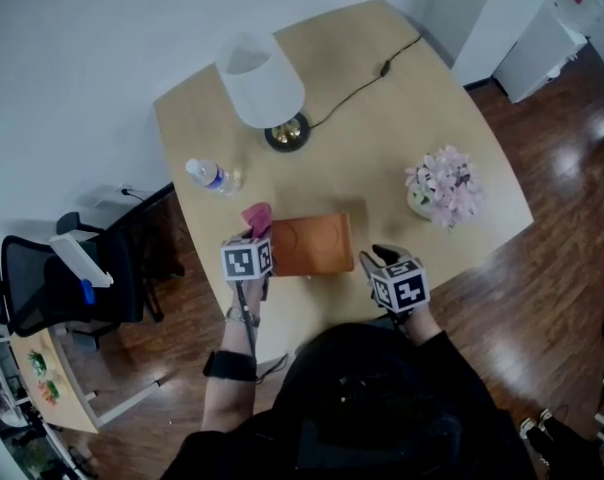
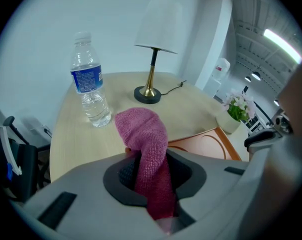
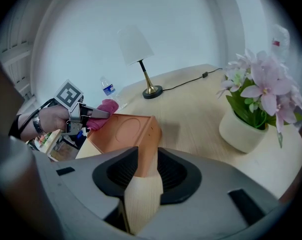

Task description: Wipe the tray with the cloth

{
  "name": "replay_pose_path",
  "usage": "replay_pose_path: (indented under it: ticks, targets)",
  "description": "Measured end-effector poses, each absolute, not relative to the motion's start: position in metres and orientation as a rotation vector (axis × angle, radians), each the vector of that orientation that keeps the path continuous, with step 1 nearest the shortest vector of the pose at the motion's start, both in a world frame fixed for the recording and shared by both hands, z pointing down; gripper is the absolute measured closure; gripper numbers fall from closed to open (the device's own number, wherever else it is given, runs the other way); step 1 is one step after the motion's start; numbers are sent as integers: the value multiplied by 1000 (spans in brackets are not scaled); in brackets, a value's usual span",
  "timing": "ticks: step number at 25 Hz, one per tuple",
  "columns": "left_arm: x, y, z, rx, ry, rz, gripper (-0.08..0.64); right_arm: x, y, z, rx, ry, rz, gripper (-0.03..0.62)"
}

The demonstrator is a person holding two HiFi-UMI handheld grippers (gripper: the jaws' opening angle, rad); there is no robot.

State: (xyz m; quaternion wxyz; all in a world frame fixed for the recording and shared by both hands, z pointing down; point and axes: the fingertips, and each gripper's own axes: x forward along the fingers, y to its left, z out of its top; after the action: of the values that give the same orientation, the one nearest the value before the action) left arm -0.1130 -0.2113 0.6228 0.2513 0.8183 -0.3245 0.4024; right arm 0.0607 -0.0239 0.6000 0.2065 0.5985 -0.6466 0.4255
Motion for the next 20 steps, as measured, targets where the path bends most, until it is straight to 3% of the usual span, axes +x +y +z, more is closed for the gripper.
replay_pose_path:
  ticks: [20]
  targets:
    - [-20, -148, 622, 2198, -725, 953, 469, 78, -3, 605, 1701, -1782, 1225, 459]
